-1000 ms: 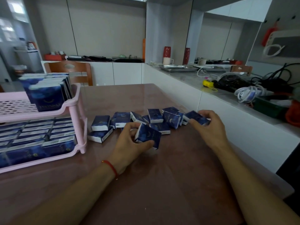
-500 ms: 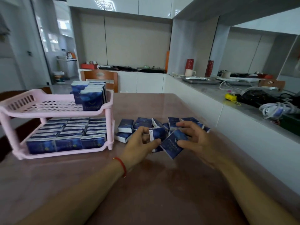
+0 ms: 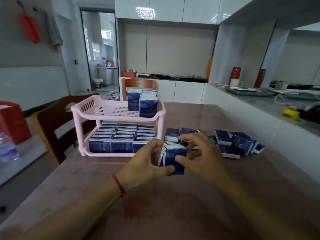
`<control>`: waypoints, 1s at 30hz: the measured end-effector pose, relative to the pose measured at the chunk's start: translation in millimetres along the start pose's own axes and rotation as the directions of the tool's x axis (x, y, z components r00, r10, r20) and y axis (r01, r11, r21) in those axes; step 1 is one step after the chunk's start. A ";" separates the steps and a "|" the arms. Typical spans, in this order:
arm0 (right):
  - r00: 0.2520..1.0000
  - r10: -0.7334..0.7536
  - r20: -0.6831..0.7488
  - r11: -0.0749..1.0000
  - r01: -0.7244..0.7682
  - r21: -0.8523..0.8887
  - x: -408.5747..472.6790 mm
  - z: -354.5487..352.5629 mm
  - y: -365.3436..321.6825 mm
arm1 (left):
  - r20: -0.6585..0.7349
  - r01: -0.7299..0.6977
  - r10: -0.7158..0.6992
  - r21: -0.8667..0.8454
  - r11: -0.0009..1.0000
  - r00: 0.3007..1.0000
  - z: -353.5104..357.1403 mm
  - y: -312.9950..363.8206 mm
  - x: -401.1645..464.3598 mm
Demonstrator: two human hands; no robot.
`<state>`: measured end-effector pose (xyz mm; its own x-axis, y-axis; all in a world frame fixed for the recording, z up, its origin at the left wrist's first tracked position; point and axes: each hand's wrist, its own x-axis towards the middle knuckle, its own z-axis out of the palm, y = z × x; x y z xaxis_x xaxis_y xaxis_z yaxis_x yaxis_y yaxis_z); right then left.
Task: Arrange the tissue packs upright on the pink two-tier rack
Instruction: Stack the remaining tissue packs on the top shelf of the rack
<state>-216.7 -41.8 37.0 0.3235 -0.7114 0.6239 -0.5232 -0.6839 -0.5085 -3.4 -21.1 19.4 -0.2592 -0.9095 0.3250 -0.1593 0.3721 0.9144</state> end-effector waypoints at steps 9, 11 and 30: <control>0.955 0.030 0.297 0.998 -0.015 -0.053 -2.1 45.2 -17.1 | 0.043 0.014 -0.030 0.324 0.946 0.999 -40.0 -23.2 -30.0; 0.955 0.036 0.294 0.999 -0.024 -0.044 5.2 40.2 -22.1 | 0.033 0.001 -0.013 0.348 0.938 0.999 -39.6 -19.7 -29.8; 0.949 0.089 -0.304 0.941 0.020 0.337 137.0 25.8 -96.3 | -0.262 0.091 0.034 0.451 0.888 0.965 -186.8 87.4 68.6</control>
<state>-101.7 -77.6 156.2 0.0206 -0.6864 0.7270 -0.2204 -0.7123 -0.6663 142.8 -85.5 166.7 -0.0062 -0.9131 0.4077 -0.5946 0.3312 0.7326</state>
